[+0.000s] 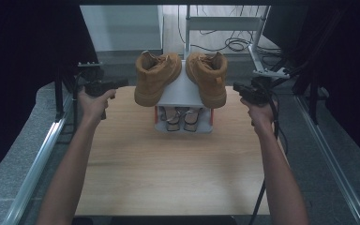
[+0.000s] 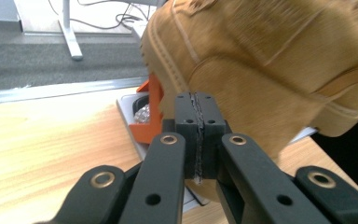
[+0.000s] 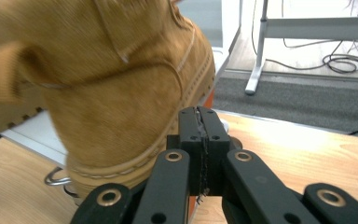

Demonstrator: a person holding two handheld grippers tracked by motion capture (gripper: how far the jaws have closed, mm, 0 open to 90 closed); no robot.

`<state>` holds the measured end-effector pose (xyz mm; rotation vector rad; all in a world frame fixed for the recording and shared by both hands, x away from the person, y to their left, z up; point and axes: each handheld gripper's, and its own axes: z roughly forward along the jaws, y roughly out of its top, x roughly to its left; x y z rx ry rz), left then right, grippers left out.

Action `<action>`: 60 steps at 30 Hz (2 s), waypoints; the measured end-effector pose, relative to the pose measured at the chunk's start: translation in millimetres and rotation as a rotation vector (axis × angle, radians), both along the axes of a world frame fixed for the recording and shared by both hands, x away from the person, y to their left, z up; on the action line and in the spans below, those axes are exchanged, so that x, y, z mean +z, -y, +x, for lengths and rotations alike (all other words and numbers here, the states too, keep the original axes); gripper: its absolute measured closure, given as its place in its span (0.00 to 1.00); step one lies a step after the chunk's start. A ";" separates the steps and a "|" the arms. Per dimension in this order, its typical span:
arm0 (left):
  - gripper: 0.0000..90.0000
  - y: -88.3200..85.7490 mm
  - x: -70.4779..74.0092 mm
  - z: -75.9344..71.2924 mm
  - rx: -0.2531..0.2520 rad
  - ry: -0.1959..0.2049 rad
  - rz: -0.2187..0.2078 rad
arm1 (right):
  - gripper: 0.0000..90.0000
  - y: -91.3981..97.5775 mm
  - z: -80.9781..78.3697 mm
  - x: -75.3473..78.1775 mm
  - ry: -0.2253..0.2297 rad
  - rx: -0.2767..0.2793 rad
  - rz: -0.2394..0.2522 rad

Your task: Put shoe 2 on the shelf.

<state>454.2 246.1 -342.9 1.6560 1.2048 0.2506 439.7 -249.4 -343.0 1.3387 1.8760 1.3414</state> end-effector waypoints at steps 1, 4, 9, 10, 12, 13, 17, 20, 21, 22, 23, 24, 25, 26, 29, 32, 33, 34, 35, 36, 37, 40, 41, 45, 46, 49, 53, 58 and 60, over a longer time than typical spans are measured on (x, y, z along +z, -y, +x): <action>1.00 0.2 -3.7 1.5 -0.002 -0.008 -0.002 | 0.99 -0.2 1.3 -2.2 -0.005 0.000 0.000; 1.00 0.2 -11.2 4.4 -0.001 -0.019 0.003 | 0.99 -1.2 6.2 -10.0 -0.021 -0.004 -0.002; 1.00 -1.6 -20.3 6.0 0.000 -0.034 0.008 | 0.99 -2.2 7.5 -17.2 -0.029 -0.003 -0.006; 1.00 -1.3 -21.1 5.9 0.002 -0.038 0.007 | 0.99 -2.3 7.5 -18.6 -0.033 -0.004 -0.005; 1.00 -0.1 -23.1 6.2 0.000 -0.041 0.009 | 0.99 -2.5 7.8 -20.1 -0.035 -0.005 -0.009; 1.00 0.9 -23.4 6.3 0.000 -0.041 0.010 | 0.99 -3.1 7.9 -20.6 -0.035 -0.007 -0.010; 1.00 8.1 -23.5 7.8 -0.005 -0.034 0.009 | 0.99 -7.0 10.2 -22.2 -0.035 -0.017 -0.022; 1.00 14.1 -23.2 9.3 -0.015 -0.035 0.016 | 0.99 -13.5 13.1 -23.9 -0.032 -0.017 -0.045; 1.00 15.7 -22.6 9.6 -0.010 -0.030 0.028 | 0.99 -15.4 13.6 -24.4 -0.032 -0.013 -0.051; 1.00 15.7 -22.6 9.6 -0.010 -0.030 0.028 | 0.99 -15.4 13.6 -24.4 -0.032 -0.013 -0.051; 1.00 14.9 -22.7 10.3 -0.012 -0.032 0.029 | 0.99 -19.4 14.4 -25.5 -0.030 -0.006 -0.058; 1.00 14.9 -22.7 10.3 -0.012 -0.032 0.029 | 0.99 -19.4 14.4 -25.5 -0.030 -0.006 -0.058; 1.00 14.3 -22.9 10.6 -0.010 -0.033 0.033 | 0.99 -20.0 14.6 -25.9 -0.025 -0.007 -0.065; 1.00 13.8 -23.2 10.7 -0.005 -0.034 0.038 | 0.99 -20.1 14.7 -26.1 -0.024 -0.007 -0.066; 1.00 12.1 -25.2 11.6 0.001 -0.037 0.037 | 0.99 -19.2 15.2 -26.7 -0.028 -0.010 -0.063; 1.00 12.4 -27.6 12.4 0.006 -0.042 0.040 | 0.99 -18.7 15.6 -27.5 -0.032 -0.011 -0.063; 1.00 13.2 -28.5 12.9 0.000 -0.044 0.041 | 0.99 -19.4 15.5 -28.1 -0.034 -0.008 -0.065; 1.00 13.2 -28.5 12.9 0.000 -0.044 0.041 | 0.99 -19.4 15.5 -28.1 -0.034 -0.008 -0.065; 1.00 15.8 -29.2 13.3 -0.002 -0.042 0.041 | 0.99 -20.6 15.3 -28.1 -0.031 -0.011 -0.071; 1.00 15.8 -29.2 13.3 -0.002 -0.042 0.041 | 0.99 -20.9 15.3 -28.0 -0.030 -0.011 -0.072; 1.00 16.7 -28.6 13.1 0.002 -0.041 0.044 | 0.99 -21.0 15.3 -27.9 -0.030 -0.012 -0.072; 1.00 17.3 -27.5 13.8 0.002 -0.046 0.049 | 0.99 -21.0 15.2 -27.8 -0.031 -0.012 -0.071; 1.00 17.2 -27.3 13.9 0.002 -0.049 0.046 | 0.99 -21.2 15.2 -27.9 -0.029 -0.012 -0.073; 1.00 19.5 -26.9 14.0 0.020 -0.039 0.043 | 0.99 -21.4 15.0 -27.6 -0.029 -0.013 -0.073; 1.00 20.5 -26.5 14.0 0.025 -0.037 0.046 | 0.99 -21.6 15.0 -27.6 -0.029 -0.015 -0.071; 1.00 23.2 -25.8 15.1 0.029 -0.037 0.041 | 0.99 -24.6 15.2 -27.8 -0.030 -0.006 -0.062; 1.00 34.6 -25.2 17.8 -0.010 -0.043 0.008 | 0.99 -32.8 15.4 -28.0 -0.026 0.012 -0.063; 1.00 43.0 -23.8 20.7 -0.024 -0.042 0.012 | 0.99 -38.7 15.4 -28.1 -0.022 0.030 -0.059; 1.00 46.1 -23.3 21.9 -0.027 -0.043 0.008 | 0.99 -40.2 15.7 -28.4 -0.023 0.036 -0.055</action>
